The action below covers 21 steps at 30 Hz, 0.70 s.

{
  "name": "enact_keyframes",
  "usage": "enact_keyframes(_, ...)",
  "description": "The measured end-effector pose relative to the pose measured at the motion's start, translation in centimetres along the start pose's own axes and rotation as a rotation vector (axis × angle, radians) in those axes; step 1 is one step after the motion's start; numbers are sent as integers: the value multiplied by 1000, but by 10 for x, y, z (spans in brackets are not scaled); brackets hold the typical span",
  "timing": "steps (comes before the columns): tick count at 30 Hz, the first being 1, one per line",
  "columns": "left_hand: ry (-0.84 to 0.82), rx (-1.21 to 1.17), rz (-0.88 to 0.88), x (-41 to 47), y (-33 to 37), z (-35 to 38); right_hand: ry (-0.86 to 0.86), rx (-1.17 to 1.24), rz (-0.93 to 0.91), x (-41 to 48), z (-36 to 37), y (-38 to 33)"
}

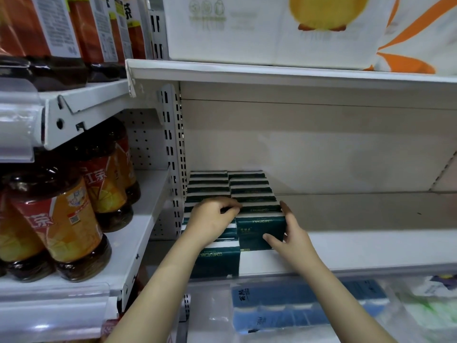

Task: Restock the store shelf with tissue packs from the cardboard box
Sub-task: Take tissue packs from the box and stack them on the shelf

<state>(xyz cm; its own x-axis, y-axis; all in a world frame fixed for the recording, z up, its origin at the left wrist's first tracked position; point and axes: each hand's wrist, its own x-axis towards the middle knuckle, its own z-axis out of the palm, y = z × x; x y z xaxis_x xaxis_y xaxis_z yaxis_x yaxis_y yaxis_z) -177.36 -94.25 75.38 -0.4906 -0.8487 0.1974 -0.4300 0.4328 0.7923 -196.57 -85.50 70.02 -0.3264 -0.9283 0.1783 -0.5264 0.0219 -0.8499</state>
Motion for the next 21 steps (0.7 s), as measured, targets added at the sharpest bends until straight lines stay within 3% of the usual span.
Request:
enact_keyframes(4, 69, -273, -17, -3, 14, -8, -71, 119, 24, -4, -7, -5)
enact_keyframes(12, 310, -536, -14, -16, 50, -17, 199, 402, -24, -12, -54, -51)
enact_keyframes(21, 223, -687, 63, -48, 118, 49, 222, 637, -80, -57, -121, -44)
